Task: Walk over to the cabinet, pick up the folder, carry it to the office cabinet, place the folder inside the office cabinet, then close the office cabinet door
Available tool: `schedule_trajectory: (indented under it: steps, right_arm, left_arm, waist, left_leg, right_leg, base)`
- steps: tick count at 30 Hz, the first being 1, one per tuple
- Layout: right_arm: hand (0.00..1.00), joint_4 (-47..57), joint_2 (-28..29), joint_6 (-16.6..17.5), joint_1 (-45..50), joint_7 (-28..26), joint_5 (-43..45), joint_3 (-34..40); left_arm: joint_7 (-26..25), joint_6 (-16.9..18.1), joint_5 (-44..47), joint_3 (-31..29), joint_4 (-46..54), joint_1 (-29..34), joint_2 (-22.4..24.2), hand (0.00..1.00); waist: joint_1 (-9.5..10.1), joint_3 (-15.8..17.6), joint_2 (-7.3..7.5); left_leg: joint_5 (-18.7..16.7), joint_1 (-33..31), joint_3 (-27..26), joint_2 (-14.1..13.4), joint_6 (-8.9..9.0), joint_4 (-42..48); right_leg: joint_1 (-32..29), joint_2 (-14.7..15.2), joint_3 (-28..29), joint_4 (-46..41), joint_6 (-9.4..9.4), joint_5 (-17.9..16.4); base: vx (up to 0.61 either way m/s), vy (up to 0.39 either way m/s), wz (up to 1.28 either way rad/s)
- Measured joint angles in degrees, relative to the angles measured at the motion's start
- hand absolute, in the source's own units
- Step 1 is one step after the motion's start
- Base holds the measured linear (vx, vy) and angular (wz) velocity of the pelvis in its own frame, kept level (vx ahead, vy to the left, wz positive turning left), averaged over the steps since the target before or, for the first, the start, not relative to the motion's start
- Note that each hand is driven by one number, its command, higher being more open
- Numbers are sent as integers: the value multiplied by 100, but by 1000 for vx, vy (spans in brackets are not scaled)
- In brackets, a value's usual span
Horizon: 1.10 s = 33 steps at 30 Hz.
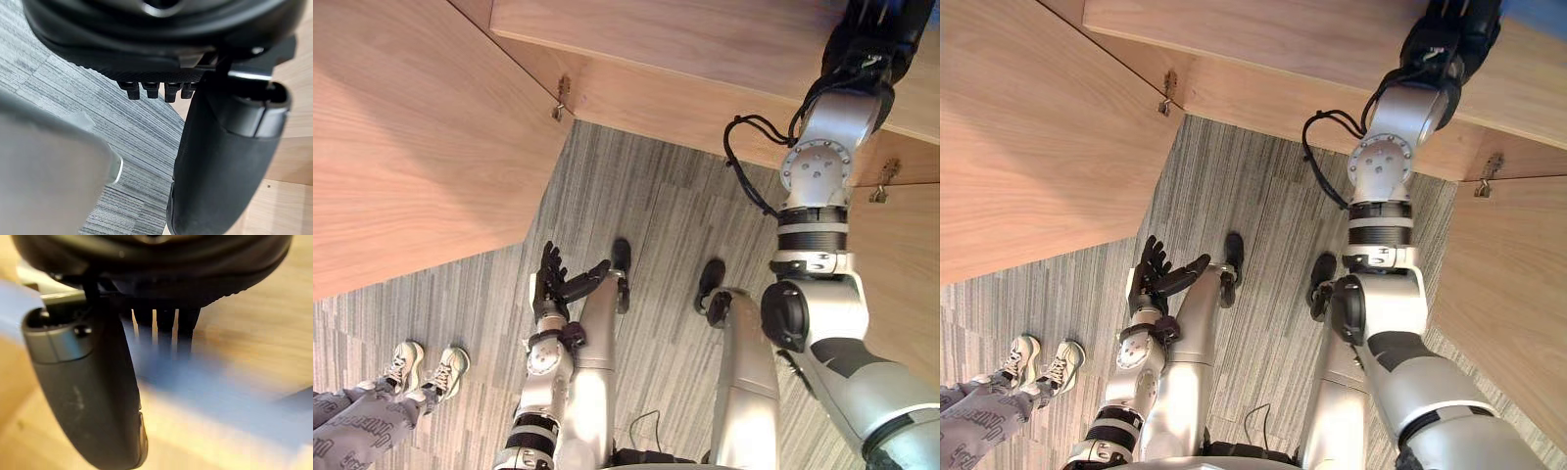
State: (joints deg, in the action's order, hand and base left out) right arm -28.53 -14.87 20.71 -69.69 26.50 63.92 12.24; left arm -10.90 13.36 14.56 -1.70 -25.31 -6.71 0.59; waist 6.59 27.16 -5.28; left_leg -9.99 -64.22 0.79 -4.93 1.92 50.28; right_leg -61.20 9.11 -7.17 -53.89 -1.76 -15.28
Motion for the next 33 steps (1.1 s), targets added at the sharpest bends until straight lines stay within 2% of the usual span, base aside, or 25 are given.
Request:
schedule_trajectory:
  steps: [10, 14, 16, 17, 19, 20, 26, 29, 33]
  right_arm:
    - [100, -767, -589, -407, -208, -447, -22, -898]
    - [100, -680, -1101, -728, 233, -1035, -612, -1695]
    - [100, -279, -1516, -827, 745, -1447, -1250, -2195]
    - [100, -235, -1568, -839, 795, -1503, -1368, -2250]
    - [100, -48, -1849, -860, 1063, -1791, -2175, -2519]
    - [0, -14, -1968, -860, 1174, -1883, -2627, -2634]
    - [0, -105, -2368, -909, 1423, -1961, -4475, -3108]
    - [0, -252, -2509, -928, 1423, -2023, -4798, -3178]
    - [0, -368, -2727, -993, 1423, -2422, -4700, -3307]
  left_arm:
    - [5, 8, 4, -10, -200, -9, -94, 100]
    - [67, 17, 4, 53, -333, 0, -176, 100]
    - [179, 76, 3, 109, -391, 63, -271, 100]
    - [201, 87, 1, 109, -392, 71, -282, 100]
    - [261, 103, -4, 136, -420, 79, -361, 100]
    - [280, 126, -14, 170, -447, 79, -417, 100]
    - [387, 175, -121, 186, -662, 79, -556, 100]
    - [428, 176, -121, 218, -674, 79, -599, 100]
    - [491, 177, -119, 219, -689, 78, -624, 100]
  waist:
    - [-206, 8, 20]
    - [-277, 14, 76]
    - [-299, 13, 177]
    - [-310, 14, 179]
    - [-369, 8, 207]
    - [-385, 6, 225]
    - [-410, 0, 269]
    - [-394, -2, 273]
    - [-382, -12, 287]
  left_leg:
    - [8, 111, -14, -19, -10, -101]
    - [10, 376, -191, -90, -19, -285]
    - [7, 522, -295, -116, -30, -417]
    - [6, 525, -295, -119, -32, -421]
    - [-5, 541, -334, -141, -60, -428]
    - [-5, 557, -395, -167, -66, -449]
    - [-16, 722, -635, -264, -135, -537]
    - [-16, 723, -641, -278, -138, -546]
    - [-14, 732, -669, -314, -141, -580]
  right_leg:
    - [142, -16, -16, 163, -24, 29]
    - [365, -32, 24, 366, -19, 85]
    - [484, -35, 54, 506, -31, 108]
    - [495, -37, 48, 521, -33, 111]
    - [537, -39, 37, 574, -38, 115]
    - [554, -38, 39, 598, -47, 121]
    - [704, -43, 57, 709, -54, 124]
    - [704, -53, 55, 724, -56, 128]
    - [707, -90, 72, 791, -62, 166]
  base:
    - [0, 0, 0]
    - [10, -14, -6]
    - [19, -12, -8]
    - [29, -4, -3]
    - [20, 0, -1]
    - [0, 0, 0]
    - [4, -6, -1]
    - [-7, -11, -1]
    - [-16, -33, -6]
